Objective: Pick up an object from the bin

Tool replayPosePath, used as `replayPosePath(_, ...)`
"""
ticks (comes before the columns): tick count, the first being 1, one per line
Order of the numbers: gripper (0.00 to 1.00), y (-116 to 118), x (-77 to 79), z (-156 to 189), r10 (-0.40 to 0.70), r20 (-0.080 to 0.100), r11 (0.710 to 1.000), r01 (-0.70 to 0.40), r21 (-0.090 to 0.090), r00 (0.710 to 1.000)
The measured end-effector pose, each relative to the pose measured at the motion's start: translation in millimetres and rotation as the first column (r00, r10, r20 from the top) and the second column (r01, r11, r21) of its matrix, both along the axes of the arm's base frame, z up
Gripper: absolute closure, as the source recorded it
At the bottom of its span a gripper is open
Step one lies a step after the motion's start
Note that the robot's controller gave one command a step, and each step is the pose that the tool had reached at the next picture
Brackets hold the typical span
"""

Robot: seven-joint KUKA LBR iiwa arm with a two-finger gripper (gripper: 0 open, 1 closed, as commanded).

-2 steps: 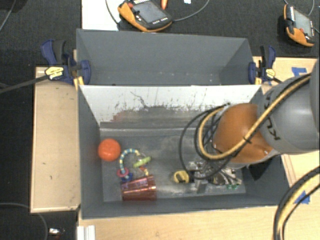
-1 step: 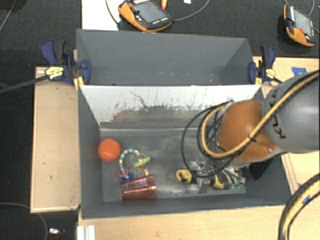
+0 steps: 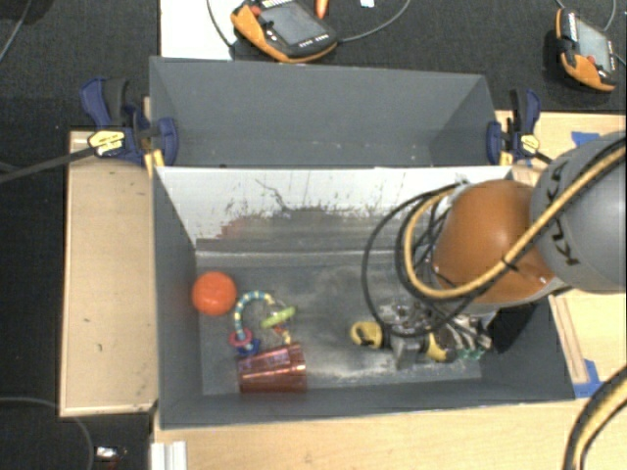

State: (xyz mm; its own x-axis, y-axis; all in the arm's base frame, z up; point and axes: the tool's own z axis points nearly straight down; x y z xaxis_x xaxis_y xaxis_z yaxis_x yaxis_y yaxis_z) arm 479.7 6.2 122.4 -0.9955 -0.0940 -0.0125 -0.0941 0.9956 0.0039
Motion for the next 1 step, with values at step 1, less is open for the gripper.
replayPosePath(1,1.00,0.2,-0.5,26.9,-0.002,-0.001,1.000,0.002,0.000,1.000)
